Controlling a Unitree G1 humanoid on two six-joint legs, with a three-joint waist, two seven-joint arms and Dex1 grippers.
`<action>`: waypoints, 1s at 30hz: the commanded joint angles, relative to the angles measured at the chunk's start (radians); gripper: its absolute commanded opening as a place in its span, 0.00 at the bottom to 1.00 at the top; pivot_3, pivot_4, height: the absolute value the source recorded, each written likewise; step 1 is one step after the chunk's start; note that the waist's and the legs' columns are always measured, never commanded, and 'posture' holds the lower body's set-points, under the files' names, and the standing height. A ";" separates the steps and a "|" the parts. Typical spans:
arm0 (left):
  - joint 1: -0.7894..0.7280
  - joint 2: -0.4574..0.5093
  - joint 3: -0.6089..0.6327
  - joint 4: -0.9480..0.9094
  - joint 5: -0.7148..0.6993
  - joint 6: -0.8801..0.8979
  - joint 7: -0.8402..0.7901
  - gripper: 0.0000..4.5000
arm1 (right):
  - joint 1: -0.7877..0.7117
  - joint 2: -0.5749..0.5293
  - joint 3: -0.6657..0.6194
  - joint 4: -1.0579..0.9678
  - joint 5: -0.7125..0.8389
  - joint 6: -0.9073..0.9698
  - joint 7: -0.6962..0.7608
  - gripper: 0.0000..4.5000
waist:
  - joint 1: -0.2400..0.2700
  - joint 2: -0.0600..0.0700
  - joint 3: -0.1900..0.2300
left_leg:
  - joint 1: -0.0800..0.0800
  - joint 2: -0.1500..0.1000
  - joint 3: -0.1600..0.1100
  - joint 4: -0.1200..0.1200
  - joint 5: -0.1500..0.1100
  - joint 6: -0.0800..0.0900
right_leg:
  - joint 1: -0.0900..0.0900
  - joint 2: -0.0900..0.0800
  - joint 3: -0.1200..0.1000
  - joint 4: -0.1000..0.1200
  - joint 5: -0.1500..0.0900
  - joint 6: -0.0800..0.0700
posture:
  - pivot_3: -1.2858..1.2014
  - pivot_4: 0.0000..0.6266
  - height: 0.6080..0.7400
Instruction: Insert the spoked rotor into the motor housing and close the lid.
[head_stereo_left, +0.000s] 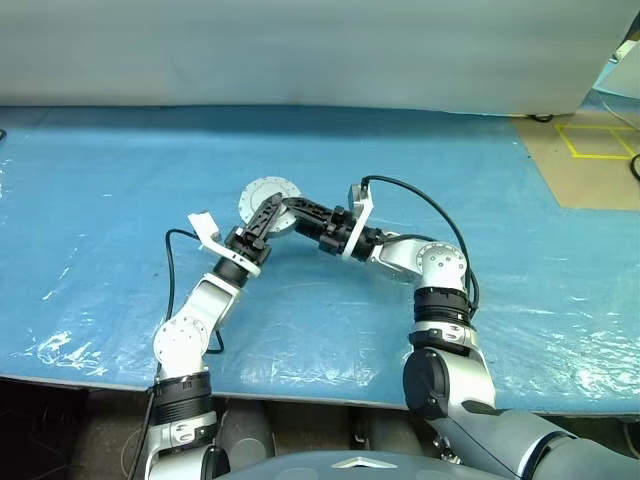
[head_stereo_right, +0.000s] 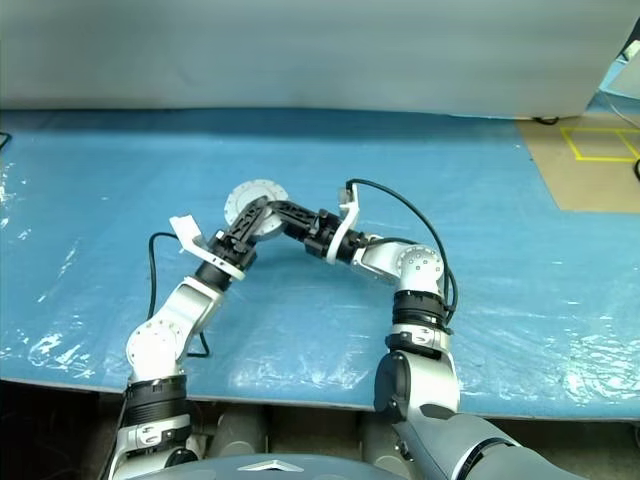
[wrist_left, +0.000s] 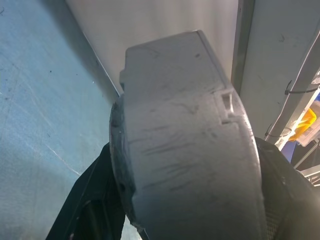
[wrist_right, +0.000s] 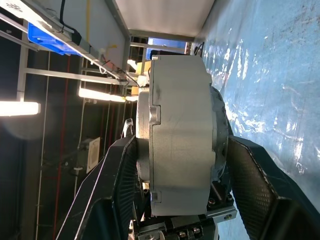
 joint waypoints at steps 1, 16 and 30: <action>-0.020 -0.012 0.012 -0.022 -0.024 -0.026 -0.006 0.61 | -0.048 0.009 -0.034 -0.024 0.083 -0.031 0.018 0.53 | 0.000 0.000 0.000 | 0.000 0.000 0.000 0.000 0.000 0.000 | 0.000 0.000 0.000 0.000 0.000 0.000 | 0.52 0.24 1.00; -0.047 -0.021 0.000 -0.006 0.016 -0.066 -0.032 0.61 | -0.063 0.004 -0.027 0.025 0.039 -0.208 -0.032 0.99 | -0.002 0.000 0.000 | 0.000 0.000 0.000 0.002 0.000 0.000 | 0.000 0.000 0.000 0.002 0.000 0.000 | 0.52 0.24 1.00; -0.155 -0.024 0.201 0.182 0.118 -0.374 0.061 0.61 | -0.064 0.012 -0.021 0.026 0.067 -0.289 -0.041 0.99 | -0.003 0.000 0.000 | -0.001 0.000 -0.001 0.004 0.000 0.000 | 0.000 0.000 0.000 0.003 0.000 0.000 | 0.52 0.24 1.00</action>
